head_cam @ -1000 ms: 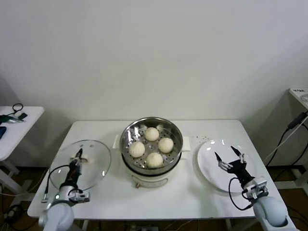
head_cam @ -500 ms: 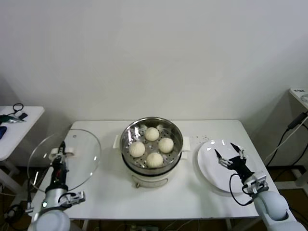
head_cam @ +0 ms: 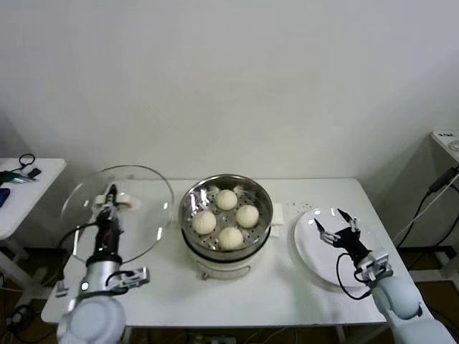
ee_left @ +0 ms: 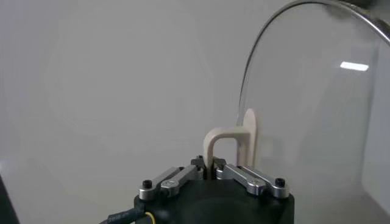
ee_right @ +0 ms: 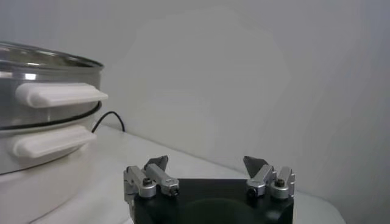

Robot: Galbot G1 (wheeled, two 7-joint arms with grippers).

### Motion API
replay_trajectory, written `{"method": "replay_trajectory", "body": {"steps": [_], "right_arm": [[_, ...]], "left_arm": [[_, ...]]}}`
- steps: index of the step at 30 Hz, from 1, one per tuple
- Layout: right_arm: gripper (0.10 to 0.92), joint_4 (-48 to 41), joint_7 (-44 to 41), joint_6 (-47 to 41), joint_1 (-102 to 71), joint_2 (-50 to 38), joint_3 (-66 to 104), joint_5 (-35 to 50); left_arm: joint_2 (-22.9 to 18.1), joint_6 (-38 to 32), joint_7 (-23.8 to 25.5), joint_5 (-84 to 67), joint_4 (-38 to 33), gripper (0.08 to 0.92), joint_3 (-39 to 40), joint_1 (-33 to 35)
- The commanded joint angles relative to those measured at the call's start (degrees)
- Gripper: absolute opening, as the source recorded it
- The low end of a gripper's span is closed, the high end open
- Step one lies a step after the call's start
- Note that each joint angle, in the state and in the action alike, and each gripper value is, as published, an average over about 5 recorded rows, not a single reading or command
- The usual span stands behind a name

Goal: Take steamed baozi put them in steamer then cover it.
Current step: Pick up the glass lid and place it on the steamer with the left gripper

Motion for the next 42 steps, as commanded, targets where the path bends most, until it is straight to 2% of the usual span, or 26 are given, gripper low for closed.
{"method": "replay_trajectory", "body": {"steps": [1,4,7,13,21,34,42], "right_arm": [[0.823,-1.48,0.07,0.05,1.66,0.13,-1.37,-0.67],[0.823,-2.01,0.09,0.16,1.58,0.23,-1.14,-0.97],[0.823,-2.45,0.24,0.24,1.44,0.22,-0.69,-1.11],[0.823,-2.84,0.42,0.25,0.78,-0.36,0.15,-1.33],[0.823,-2.66,0.38,0.23,0.08,-0.3,0.86,-1.59],[0.823,-3.21,0.33,0.38,-0.15,0.06,0.95,-2.71],[0.823,-3.8,0.11,0.75,-0.13,0.69,1.04,-3.43]], "left_arm": [[-5.02,5.88,16.32,11.17,0.56,0.15,21.77,-19.59],[-8.81,5.88,20.3,13.7,2.94,0.15,24.25,-23.73],[-12.66,5.88,22.13,15.48,5.32,0.15,25.18,-25.6],[-22.78,5.88,23.36,19.75,10.24,0.15,26.22,-25.89],[-31.88,5.88,24.51,23.9,15.52,0.15,25.54,-24.61],[-35.08,5.88,24.01,25.74,20.18,0.15,25.57,-23.47],[-35.59,5.88,22.12,25.39,22.44,0.15,24.96,-23.62]]}}
